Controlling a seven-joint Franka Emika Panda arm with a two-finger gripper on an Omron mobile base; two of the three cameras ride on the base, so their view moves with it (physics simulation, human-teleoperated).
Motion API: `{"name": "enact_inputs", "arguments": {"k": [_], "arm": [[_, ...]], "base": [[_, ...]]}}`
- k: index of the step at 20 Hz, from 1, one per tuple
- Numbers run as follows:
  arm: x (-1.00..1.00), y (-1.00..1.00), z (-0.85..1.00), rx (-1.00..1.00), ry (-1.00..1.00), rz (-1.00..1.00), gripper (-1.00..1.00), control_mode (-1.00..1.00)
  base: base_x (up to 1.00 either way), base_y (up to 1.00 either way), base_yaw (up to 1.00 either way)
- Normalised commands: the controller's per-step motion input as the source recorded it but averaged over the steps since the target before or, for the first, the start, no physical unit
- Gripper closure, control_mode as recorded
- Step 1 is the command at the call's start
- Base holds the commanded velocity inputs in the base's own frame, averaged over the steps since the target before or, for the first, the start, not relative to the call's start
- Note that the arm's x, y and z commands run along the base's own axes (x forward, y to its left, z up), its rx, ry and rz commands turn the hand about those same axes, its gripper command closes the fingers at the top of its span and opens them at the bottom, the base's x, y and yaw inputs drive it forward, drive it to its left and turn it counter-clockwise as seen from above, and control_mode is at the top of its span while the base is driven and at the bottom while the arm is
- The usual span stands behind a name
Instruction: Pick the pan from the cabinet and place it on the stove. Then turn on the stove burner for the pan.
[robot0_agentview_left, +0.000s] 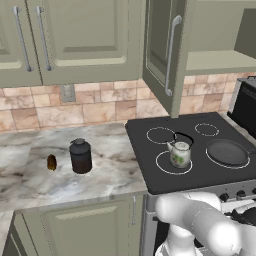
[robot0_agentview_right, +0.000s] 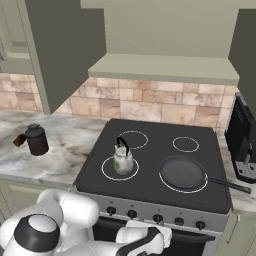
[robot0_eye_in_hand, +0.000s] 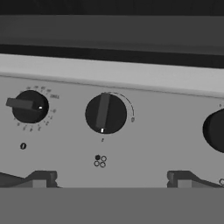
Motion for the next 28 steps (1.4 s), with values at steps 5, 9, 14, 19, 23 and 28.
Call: {"name": "enact_inputs", "arguments": {"k": [5,9,14,19,23,28], "arm": [[0.03,-0.01,-0.10,0.00,-0.02,0.00,-1.00,-1.00],[0.06,0.00,-0.11,0.00,-0.02,0.00,-1.00,-1.00],[0.09,-0.04,-0.10,0.00,-0.01,0.00,-1.00,-1.00],[0.10,-0.08,-0.06,0.00,-0.01,0.00,-1.00,-1.00],[0.09,-0.07,-0.07,0.00,-0.01,0.00,-1.00,-1.00],[0.07,0.00,-0.08,0.00,-0.01,0.00,-1.00,-1.00]], "base": [[0.00,0.00,0.00],[0.00,0.00,0.00],[0.00,0.00,0.00],[0.00,0.00,0.00],[0.00,0.00,0.00],[0.00,0.00,0.00]]}}
